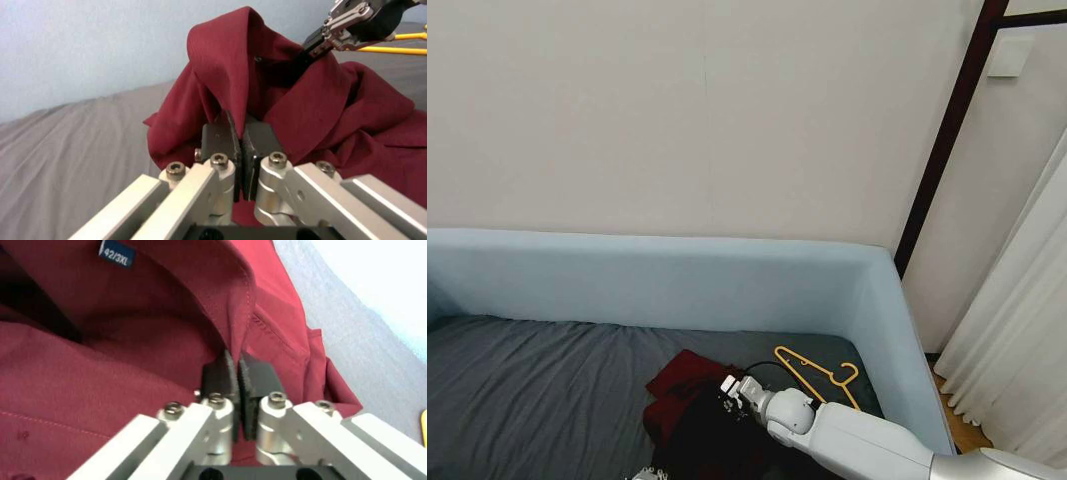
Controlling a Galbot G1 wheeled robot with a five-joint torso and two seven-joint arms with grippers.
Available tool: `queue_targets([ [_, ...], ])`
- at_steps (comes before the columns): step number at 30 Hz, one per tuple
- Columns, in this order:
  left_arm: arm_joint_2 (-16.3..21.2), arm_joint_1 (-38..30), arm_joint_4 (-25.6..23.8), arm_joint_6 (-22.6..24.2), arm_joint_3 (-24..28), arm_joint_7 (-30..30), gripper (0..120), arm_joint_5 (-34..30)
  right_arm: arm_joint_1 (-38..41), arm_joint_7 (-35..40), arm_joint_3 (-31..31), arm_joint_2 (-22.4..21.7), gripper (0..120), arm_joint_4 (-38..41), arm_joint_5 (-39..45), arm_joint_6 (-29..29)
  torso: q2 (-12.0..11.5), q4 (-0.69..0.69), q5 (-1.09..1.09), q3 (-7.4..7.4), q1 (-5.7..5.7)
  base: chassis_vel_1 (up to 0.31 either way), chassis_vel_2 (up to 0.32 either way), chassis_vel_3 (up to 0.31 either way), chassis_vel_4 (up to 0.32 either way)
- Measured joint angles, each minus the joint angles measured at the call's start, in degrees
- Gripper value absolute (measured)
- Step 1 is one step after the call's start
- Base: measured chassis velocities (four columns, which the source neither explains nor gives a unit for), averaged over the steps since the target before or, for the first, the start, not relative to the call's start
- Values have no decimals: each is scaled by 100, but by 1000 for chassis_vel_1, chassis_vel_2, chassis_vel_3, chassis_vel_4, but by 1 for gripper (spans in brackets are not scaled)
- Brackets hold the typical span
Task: Pick up the clothes from the sofa and hang them on the clothes hanger.
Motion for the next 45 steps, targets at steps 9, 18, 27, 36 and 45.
queue_targets([
  [9, 240, -61, -516, 260, -84, -44, 0, -252, -22, 77, 574, -199, 0, 401, 142, -17, 0, 1, 1, 0, 0, 0, 0, 0, 0],
  [18, 1349, -748, -1437, 716, -303, -17, 0, -924, 439, 478, 1327, -729, 0, 1637, 534, -256, 0, 0, -2, 0, 0, 0, 0, 0, 0],
  [27, 2943, -2012, -2018, 956, -292, 247, 0, -1983, 1283, 769, 1602, -1335, 0, 2308, 1150, -646, 0, 0, 0, 1, 0, 0, 0, 0, 0],
  [36, 3863, -3954, -1908, 1104, -203, 606, 0, -3224, 2649, 527, 1239, -2022, 0, 2559, 1588, -795, 0, 2, 3, -1, 0, 0, 0, 0, 0],
  [45, 4189, -4234, -2379, 1378, -521, 531, 0, -3814, 3377, 582, 1087, -2424, 0, 3148, 2174, -971, 0, 0, 1, 1, 0, 0, 0, 0, 0],
])
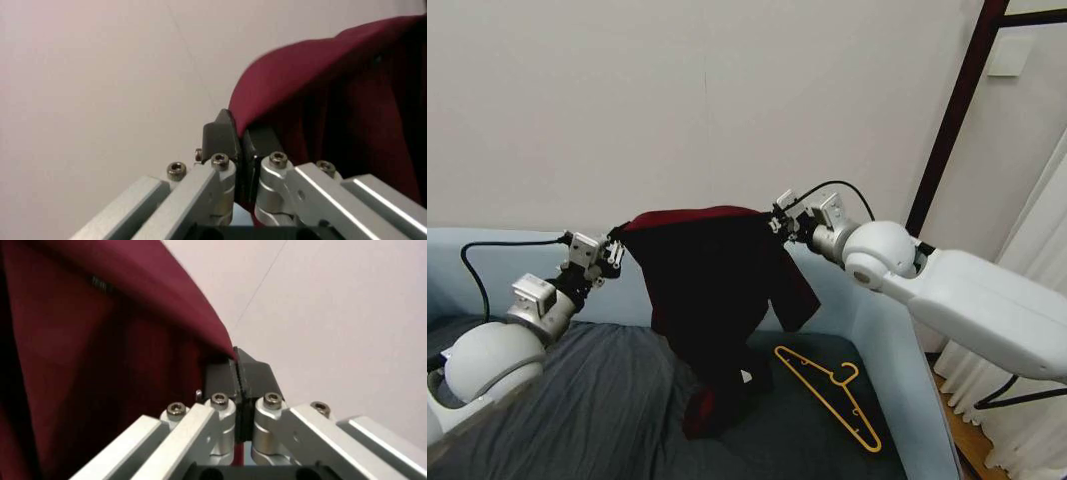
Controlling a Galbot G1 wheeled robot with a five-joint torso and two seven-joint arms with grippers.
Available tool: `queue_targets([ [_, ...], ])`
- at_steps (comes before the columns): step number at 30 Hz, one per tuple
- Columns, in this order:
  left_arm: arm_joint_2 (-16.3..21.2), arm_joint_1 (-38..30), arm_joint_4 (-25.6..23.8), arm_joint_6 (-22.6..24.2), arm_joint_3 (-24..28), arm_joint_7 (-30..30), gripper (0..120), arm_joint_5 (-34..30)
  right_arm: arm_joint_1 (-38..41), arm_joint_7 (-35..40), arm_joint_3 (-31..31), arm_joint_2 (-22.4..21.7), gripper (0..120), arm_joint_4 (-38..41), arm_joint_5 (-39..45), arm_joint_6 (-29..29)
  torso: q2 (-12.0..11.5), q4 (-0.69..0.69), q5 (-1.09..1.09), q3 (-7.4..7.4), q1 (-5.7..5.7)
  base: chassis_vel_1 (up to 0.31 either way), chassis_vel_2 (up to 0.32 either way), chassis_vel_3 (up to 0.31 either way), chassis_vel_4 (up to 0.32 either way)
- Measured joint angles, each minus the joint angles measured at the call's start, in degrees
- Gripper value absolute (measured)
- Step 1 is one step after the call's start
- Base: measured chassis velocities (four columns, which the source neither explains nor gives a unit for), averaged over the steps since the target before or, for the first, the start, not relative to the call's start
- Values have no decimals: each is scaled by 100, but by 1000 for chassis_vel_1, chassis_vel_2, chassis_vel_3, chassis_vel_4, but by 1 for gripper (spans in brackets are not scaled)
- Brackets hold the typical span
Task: Pick up the clothes from the sofa and hang them on the clothes hanger.
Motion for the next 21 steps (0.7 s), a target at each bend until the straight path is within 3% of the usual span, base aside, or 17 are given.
queue_targets([
  [6, 305, 335, -643, 11, -370, -106, 0, -25, -7, 46, 219, -483, 0, 817, 342, -136, 0, 1, 1, -1, 0, 0, 0, 0, 0],
  [10, 704, 380, -1219, 53, -726, -256, 0, -222, -234, 74, 812, -1151, 0, 1635, 782, -255, 0, -2, 3, -2, -1, 0, 0, 0, 0],
  [15, 1053, 259, -1155, -88, -973, -115, 0, -512, -600, -73, 1557, -1741, 0, 2017, 1022, -303, 1, -1, 1, -2, -1, 0, 0, 0, 0],
  [21, 1147, 225, -860, -463, -878, 194, 0, -654, -1010, -93, 2046, -2058, 0, 2188, 1233, -357, 0, 0, 0, -1, -1, 0, 0, 0, 0],
])
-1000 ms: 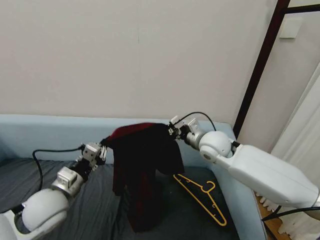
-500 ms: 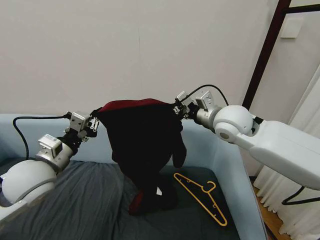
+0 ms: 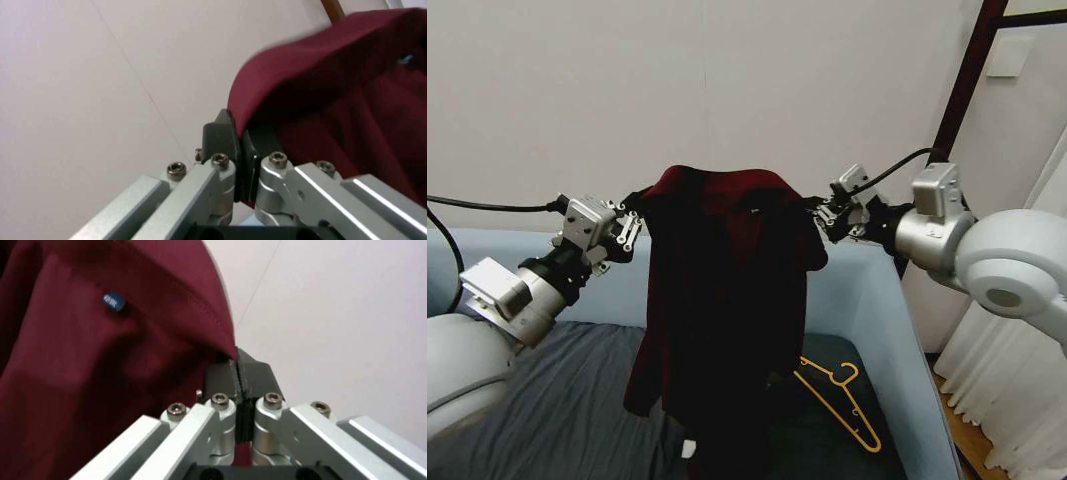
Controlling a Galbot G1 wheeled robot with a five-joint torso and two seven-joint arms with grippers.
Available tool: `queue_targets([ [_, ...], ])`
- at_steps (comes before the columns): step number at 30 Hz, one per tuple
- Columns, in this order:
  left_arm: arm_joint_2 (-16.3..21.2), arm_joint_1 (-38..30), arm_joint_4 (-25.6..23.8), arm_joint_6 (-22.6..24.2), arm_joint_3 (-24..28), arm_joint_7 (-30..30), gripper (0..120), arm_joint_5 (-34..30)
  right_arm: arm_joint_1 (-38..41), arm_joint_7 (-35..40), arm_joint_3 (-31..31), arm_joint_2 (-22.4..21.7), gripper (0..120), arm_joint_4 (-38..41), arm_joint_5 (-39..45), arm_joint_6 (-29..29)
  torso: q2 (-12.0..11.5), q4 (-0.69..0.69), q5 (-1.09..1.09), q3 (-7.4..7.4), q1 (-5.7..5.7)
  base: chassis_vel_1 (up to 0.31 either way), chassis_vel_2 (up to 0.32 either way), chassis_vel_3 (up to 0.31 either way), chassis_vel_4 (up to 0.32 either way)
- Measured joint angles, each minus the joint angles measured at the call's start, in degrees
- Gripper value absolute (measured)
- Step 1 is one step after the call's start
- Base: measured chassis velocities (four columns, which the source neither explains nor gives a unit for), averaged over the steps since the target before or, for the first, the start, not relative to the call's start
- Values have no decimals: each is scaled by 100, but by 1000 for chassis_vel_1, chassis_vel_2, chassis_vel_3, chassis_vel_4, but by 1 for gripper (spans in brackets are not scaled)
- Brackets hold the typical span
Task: Pick up the clothes from the sofa and hang them on the clothes hanger.
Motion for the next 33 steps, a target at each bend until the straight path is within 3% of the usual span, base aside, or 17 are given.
queue_targets([
  [3, -21, 34, 175, -303, 85, 351, 0, -120, -414, 86, 392, -271, 0, 361, 396, -147, 0, -3, -1, 0, 0, 0, 0, 0, 0],
  [7, -42, 62, 428, -644, 115, 768, 0, -163, -487, 168, 443, -237, 0, 547, 538, -254, 0, -4, -1, -1, -1, 0, 0, 0, 0],
  [9, -113, 70, 669, -832, 150, 1101, 0, -202, -388, 245, 214, 136, 0, 493, 541, -316, 0, -2, 0, 0, 0, 0, 0, 0, 0],
  [14, -435, 177, 832, -759, 375, 1244, 0, 1, -194, 293, -358, 894, 0, -22, 137, -325, 0, 5, -3, 1, 1, 0, 0, 0, 0],
  [17, -626, 299, 1029, -742, 527, 1347, 0, 237, -308, 276, -517, 1174, 0, -392, -234, -323, 0, 1, -2, 1, 1, 0, 0, 0, 0],
  [19, -831, 329, 1299, -757, 719, 1390, 0, 428, -440, 251, -649, 1345, 0, -652, -490, -324, 0, -2, 1, 1, 1, 0, 0, 0, 0],
  [22, -1503, -25, 1933, -795, 1533, 1426, 0, 820, -768, 171, -919, 1661, 0, -1123, -1077, -275, 0, 0, -3, 2, 1, 0, 0, 0, 0],
  [23, -1503, -25, 1933, -795, 1533, 1426, 0, 820, -768, 171, -919, 1661, 0, -1123, -1077, -275, 0, 0, -3, 2, 1, 0, 0, 0, 0],
  [26, -2245, -317, 2639, -806, 2073, 1331, 0, 1408, -1060, 170, -1175, 1994, 0, -1666, -1655, -99, 0, -2, -3, 2, 1, 0, 0, 0, 0],
  [27, -2245, -317, 2639, -806, 2073, 1331, 0, 1408, -1060, 170, -1175, 1994, 0, -1666, -1655, -99, 0, -2, -3, 2, 1, 0, 0, 0, 0],
  [31, -2922, -305, 3258, -783, 2282, 1011, 0, 1845, -1319, 172, -1415, 2441, 0, -2457, -2300, 104, 0, -2, -1, 2, 2, 0, 0, 0, 0],
  [32, -2922, -305, 3258, -783, 2282, 1011, 0, 1845, -1319, 172, -1415, 2441, 0, -2457, -2300, 104, 0, -2, -1, 2, 2, 0, 0, 0, 0],
  [33, -3186, -262, 3473, -729, 2312, 854, 0, 1985, -1429, 190, -1455, 2694, 0, -2801, -2498, 158, 0, -1, -1, 1, 1, 0, 0, 0, 0],
])
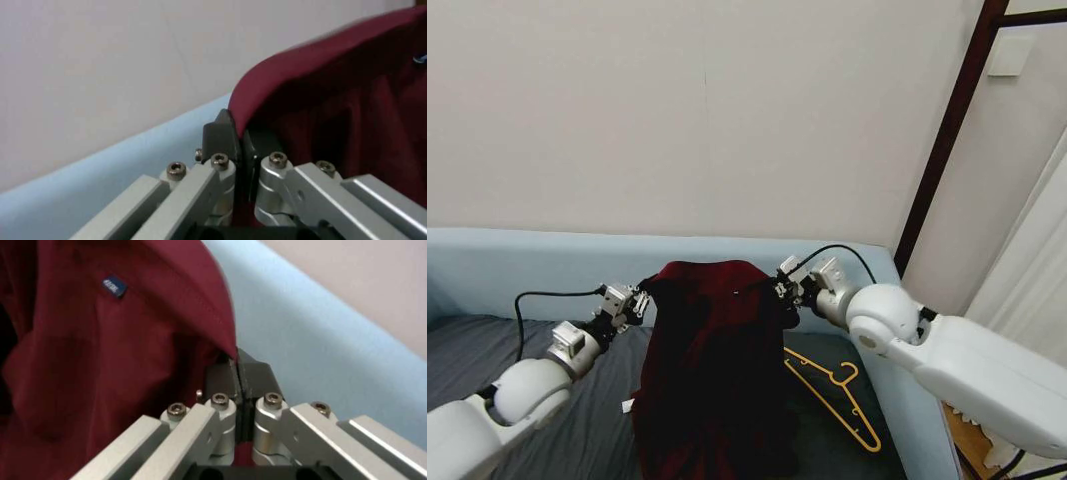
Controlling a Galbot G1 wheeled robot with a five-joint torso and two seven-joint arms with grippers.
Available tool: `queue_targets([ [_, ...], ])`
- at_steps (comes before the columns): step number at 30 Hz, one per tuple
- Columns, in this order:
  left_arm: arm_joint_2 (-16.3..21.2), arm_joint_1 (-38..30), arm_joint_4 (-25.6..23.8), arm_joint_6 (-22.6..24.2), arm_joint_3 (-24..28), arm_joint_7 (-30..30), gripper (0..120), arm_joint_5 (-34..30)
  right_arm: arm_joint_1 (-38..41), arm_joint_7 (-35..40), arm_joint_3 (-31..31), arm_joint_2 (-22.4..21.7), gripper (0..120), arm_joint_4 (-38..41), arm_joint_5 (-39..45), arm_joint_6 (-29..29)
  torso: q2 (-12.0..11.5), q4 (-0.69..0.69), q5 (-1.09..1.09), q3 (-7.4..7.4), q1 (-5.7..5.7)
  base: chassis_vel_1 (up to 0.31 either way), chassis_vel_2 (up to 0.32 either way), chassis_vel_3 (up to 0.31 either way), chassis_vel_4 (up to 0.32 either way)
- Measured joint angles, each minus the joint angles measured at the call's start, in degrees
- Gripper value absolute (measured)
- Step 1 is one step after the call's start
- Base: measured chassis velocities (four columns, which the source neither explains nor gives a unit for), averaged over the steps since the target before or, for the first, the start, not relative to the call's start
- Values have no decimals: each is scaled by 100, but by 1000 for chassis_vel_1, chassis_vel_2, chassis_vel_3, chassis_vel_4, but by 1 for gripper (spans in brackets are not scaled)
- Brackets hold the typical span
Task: Pick up the clothes from the sofa and hang them on the clothes hanger.
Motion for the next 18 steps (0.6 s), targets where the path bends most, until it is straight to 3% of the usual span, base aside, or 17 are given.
queue_targets([
  [7, -853, 199, 763, 126, 13, -497, 0, 505, -405, 65, -168, 687, 0, -980, -604, 288, 0, 0, 0, 0, 0, 0, 0, 0, 0],
  [18, -1544, 177, 1439, 100, 190, -603, 0, 698, -824, 136, -203, 1263, 0, -1950, -928, 707, 0, 0, 0, -1, 0, 0, 0, 0, 0],
])
